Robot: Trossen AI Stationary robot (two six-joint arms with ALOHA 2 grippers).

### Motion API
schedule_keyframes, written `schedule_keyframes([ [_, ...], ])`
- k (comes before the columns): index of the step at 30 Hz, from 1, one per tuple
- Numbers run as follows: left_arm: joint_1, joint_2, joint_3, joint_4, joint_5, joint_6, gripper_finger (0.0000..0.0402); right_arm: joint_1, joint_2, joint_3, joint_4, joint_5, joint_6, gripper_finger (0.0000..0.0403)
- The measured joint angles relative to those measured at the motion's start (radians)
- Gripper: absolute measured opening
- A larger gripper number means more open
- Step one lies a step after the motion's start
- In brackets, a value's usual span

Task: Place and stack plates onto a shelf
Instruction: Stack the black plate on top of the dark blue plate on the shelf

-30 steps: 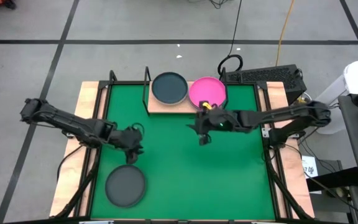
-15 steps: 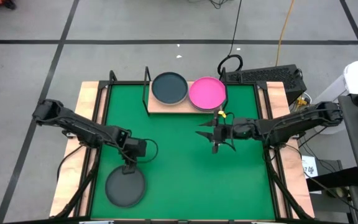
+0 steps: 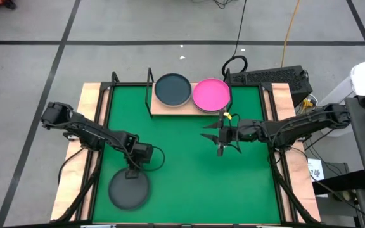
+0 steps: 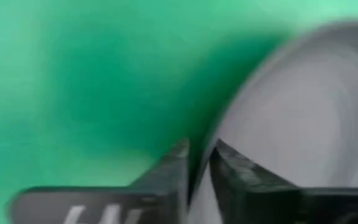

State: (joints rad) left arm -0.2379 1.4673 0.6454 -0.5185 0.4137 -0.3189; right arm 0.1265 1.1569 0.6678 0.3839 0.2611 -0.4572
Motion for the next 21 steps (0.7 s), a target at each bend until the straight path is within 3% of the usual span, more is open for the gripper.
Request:
schedule_keyframes([
  [3,0.02,-0.005,0.0,-0.001,0.069,-0.003,0.0017,0.0,0.0,0.0,-0.001,0.0,0.0,0.0114],
  [11,0.103,-0.008,0.05,0.023,0.065,-0.122,0.002,0.0,0.0,0.0,-0.008,0.0,0.0,0.0114],
  [16,0.184,-0.008,0.167,0.021,0.075,-0.109,0.0021,0.0,0.0,0.0,-0.015,0.0,0.0,0.0114],
  [21,0.296,-0.008,0.305,0.021,0.016,-0.074,0.0021,0.0,0.0,0.0,-0.019,0.0,0.0,0.0114],
])
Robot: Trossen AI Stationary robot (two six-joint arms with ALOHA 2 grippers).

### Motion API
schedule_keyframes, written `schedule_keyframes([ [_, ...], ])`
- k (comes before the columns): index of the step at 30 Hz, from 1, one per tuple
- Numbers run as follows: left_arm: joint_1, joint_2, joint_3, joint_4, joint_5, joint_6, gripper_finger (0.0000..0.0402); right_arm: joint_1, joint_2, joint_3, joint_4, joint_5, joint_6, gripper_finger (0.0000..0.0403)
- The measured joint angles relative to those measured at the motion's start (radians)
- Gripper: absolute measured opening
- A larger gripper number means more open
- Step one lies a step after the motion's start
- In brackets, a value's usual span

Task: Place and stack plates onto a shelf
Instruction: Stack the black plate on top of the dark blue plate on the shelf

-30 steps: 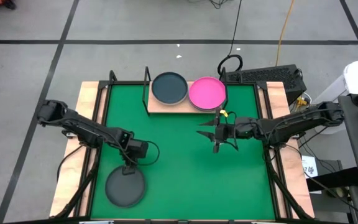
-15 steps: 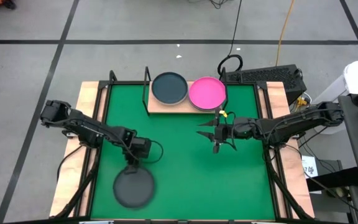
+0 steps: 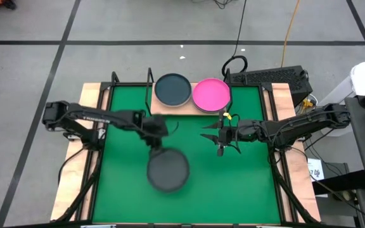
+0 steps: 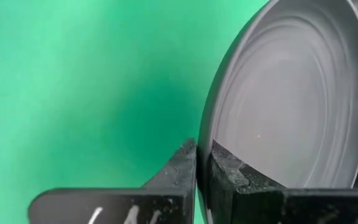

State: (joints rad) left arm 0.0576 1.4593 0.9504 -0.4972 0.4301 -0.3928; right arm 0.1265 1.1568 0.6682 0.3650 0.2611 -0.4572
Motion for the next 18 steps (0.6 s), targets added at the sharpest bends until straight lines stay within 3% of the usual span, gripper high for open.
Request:
schedule_keyframes([
  [6,0.167,-0.001,0.188,-0.092,-0.081,0.135,0.0021,0.0,0.0,0.0,-0.013,0.0,0.0,0.0114],
  [12,0.318,-0.001,0.342,-0.182,-0.415,0.292,0.0021,0.0,0.0,0.0,-0.016,0.0,-0.001,0.0114],
  [18,0.492,0.03,0.448,-0.183,-0.436,0.372,0.0021,0.0,0.0,0.0,0.012,0.0,0.0,0.0114],
])
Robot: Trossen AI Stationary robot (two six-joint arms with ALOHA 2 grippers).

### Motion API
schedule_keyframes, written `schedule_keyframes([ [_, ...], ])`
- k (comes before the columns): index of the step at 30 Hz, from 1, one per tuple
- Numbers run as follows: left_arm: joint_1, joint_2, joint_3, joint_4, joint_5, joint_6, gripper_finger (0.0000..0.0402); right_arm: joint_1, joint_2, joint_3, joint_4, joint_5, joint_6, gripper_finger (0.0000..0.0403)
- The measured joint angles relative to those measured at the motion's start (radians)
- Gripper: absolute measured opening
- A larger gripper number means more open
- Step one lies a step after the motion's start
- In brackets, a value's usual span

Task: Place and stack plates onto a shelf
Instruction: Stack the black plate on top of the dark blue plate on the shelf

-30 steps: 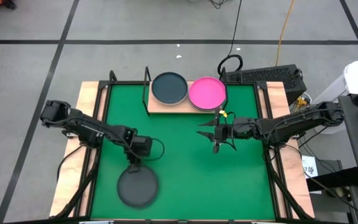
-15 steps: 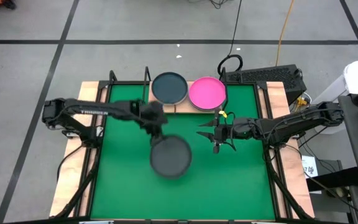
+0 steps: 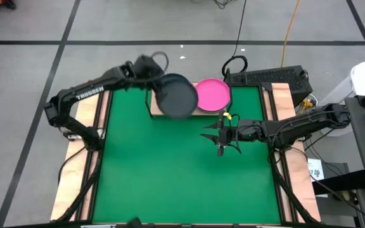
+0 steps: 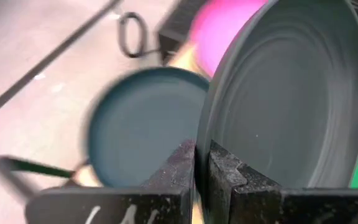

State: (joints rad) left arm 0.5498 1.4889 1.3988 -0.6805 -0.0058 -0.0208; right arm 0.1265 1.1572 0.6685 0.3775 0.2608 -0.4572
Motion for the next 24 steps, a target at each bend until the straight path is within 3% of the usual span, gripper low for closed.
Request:
schedule_keyframes([
  [5,0.147,0.08,0.064,-0.006,0.008,-0.051,0.0021,-0.001,0.0,0.0,0.01,0.0,0.0,0.0114],
  [11,0.264,0.213,0.127,-0.02,0.12,-0.125,0.0021,-0.001,0.0,0.0,0.015,0.0,0.0,0.0114],
  [16,0.297,0.27,0.137,-0.022,0.203,-0.13,0.0021,-0.001,0.0,0.0,0.005,0.0,0.0,0.0114],
  [24,0.288,0.279,0.138,-0.058,0.208,-0.059,0.0034,-0.001,0.0,0.0,0.006,0.0,0.0,0.0114],
])
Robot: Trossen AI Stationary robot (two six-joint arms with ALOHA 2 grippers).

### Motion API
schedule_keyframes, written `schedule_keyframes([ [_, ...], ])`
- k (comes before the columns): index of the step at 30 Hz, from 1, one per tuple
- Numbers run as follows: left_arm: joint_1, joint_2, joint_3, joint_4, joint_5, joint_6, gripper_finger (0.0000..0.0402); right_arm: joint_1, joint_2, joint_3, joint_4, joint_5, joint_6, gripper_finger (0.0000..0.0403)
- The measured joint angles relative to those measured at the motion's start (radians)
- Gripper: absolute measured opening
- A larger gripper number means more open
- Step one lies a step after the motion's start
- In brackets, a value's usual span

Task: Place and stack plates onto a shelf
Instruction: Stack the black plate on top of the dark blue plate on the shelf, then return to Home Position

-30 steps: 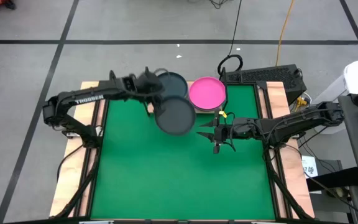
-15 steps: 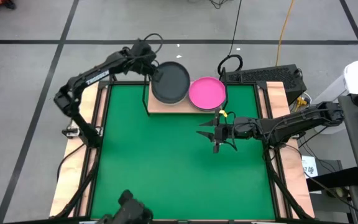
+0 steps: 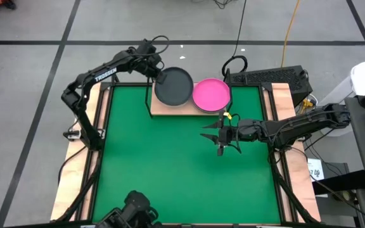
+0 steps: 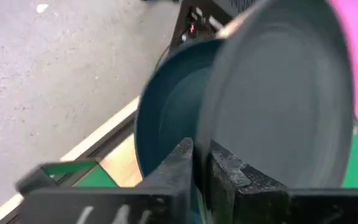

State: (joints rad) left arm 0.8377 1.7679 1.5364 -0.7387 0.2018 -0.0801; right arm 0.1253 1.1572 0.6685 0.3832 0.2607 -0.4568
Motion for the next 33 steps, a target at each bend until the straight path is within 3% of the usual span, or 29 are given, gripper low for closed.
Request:
schedule_keyframes([
  [11,-0.011,-0.003,0.0,0.026,-0.093,0.018,0.0152,0.0,0.0,0.0,0.0,0.0,0.0,0.0114],
  [14,-0.009,-0.017,0.0,0.024,-0.036,0.039,0.016,0.0,0.0,0.0,-0.001,0.0,0.0,0.0114],
  [19,-0.022,-0.108,0.0,-0.002,0.157,0.113,0.016,0.0,0.0,0.0,-0.037,0.0,0.048,0.0114],
  [22,-0.071,-0.204,-0.009,-0.012,0.157,0.132,0.0146,-0.008,-0.013,-0.022,-0.037,-0.001,0.055,0.0114],
  [25,-0.165,-0.334,-0.031,-0.01,0.095,0.139,0.0116,-0.024,-0.052,-0.057,-0.041,-0.001,0.063,0.0114],
  [28,-0.312,-0.48,-0.092,0.029,-0.038,0.129,0.0086,-0.047,-0.146,-0.109,-0.037,-0.002,0.081,0.0114],
  [33,-0.594,-0.726,-0.31,0.258,-0.246,0.096,0.007,-0.116,-0.401,-0.245,-0.036,0.0,0.121,0.0114],
])
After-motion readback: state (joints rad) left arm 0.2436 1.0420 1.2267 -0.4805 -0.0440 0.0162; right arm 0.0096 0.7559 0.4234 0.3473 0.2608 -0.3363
